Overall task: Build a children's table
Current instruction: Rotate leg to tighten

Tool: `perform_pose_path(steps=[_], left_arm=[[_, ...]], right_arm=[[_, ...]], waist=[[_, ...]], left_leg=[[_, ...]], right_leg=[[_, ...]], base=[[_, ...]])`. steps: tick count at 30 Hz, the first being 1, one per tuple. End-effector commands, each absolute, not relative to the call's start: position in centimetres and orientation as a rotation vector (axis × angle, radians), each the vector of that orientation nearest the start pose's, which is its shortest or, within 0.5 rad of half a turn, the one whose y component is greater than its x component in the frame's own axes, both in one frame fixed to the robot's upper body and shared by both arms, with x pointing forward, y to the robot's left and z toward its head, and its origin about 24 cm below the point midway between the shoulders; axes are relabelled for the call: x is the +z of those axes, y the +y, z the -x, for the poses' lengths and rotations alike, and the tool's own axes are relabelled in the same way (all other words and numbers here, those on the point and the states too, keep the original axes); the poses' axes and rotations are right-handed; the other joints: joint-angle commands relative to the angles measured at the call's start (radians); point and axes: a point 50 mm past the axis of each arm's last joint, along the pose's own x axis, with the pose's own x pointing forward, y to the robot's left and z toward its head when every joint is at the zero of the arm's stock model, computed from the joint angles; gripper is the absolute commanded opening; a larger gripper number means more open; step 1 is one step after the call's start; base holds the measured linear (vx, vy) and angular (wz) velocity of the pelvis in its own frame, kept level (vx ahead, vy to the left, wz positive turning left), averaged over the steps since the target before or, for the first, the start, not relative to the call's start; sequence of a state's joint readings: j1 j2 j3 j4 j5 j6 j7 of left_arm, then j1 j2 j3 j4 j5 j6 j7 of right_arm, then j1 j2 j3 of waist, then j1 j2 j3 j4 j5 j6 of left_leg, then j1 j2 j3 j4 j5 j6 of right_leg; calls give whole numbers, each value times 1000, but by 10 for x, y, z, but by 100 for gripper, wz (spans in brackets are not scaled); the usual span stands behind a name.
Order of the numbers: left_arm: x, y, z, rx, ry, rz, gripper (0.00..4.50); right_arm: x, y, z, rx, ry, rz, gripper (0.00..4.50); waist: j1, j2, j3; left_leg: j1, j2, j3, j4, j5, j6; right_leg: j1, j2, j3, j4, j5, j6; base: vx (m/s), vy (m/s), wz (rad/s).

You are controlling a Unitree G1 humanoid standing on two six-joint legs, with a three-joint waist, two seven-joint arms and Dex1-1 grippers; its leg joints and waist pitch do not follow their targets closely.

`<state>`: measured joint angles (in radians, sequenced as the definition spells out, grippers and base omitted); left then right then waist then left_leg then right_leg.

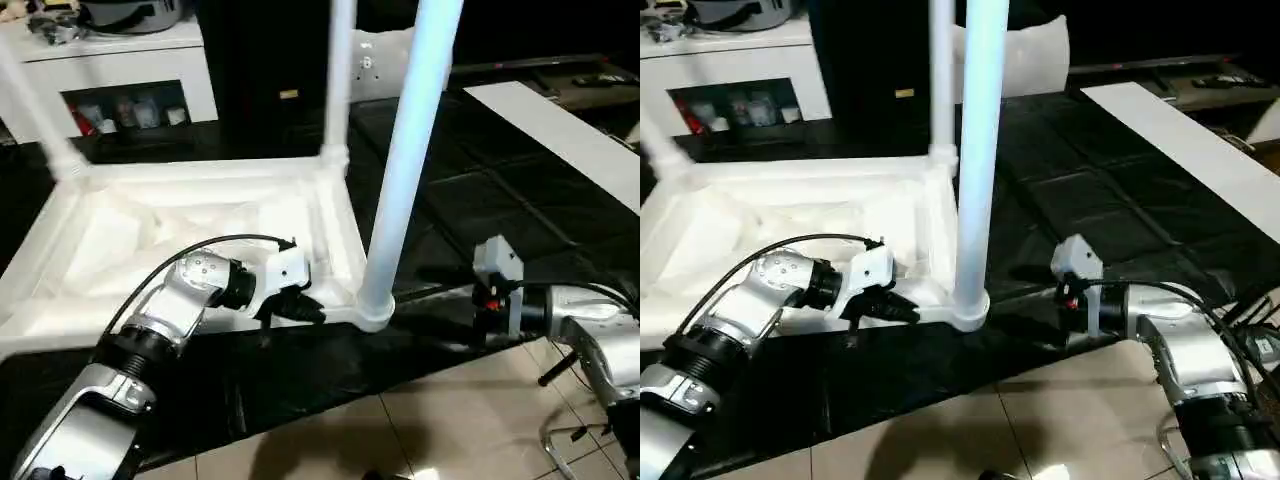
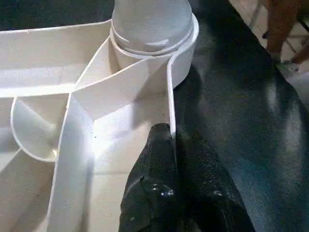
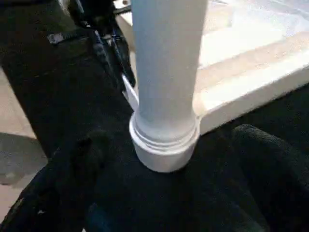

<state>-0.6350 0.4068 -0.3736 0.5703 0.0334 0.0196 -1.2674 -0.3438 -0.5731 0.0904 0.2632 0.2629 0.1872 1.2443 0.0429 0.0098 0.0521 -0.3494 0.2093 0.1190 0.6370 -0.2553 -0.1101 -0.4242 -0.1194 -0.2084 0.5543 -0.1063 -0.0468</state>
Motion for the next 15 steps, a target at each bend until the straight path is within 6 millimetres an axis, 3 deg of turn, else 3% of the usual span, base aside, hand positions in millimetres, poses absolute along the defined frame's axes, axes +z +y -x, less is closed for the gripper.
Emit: perform_pose_path(steps=[1, 5, 6, 10, 15], left_arm=[[68, 118, -312, -1556, 405, -623, 0], [69, 118, -309, -1604, 407, -635, 0], [69, 118, -308, -1610, 407, -636, 0], [69, 117, -305, -1635, 403, -639, 0], [69, 116, -304, -1649, 401, -637, 0]], right_arm=[[82, -196, -285, 1261, 296, 235, 445], [81, -188, -288, 1315, 292, 217, 430], [81, -187, -289, 1325, 290, 216, 402], [80, -180, -293, 1358, 277, 221, 382], [76, -171, -295, 1404, 276, 211, 319]], waist=[[0, -11, -82], [3, -11, -81], [4, -11, -81], [15, -10, -81], [17, -12, -84]], left_leg=[[-19, 15, 19, -78, -45, 99], [-17, 18, 21, -78, -35, 100], [-16, 19, 22, -78, -33, 98], [-13, 22, 23, -80, -30, 89], [-15, 23, 23, -79, -12, 89]], right_leg=[[85, -42, 55, -64, -434, -41], [84, -43, 59, -60, -424, -59], [84, -43, 59, -60, -422, -63], [83, -45, 62, -57, -419, -70], [85, -46, 65, -50, -394, -80]], base=[[0, 0, 0], [0, 0, 0], [0, 0, 0], [0, 0, 0], [0, 0, 0]])
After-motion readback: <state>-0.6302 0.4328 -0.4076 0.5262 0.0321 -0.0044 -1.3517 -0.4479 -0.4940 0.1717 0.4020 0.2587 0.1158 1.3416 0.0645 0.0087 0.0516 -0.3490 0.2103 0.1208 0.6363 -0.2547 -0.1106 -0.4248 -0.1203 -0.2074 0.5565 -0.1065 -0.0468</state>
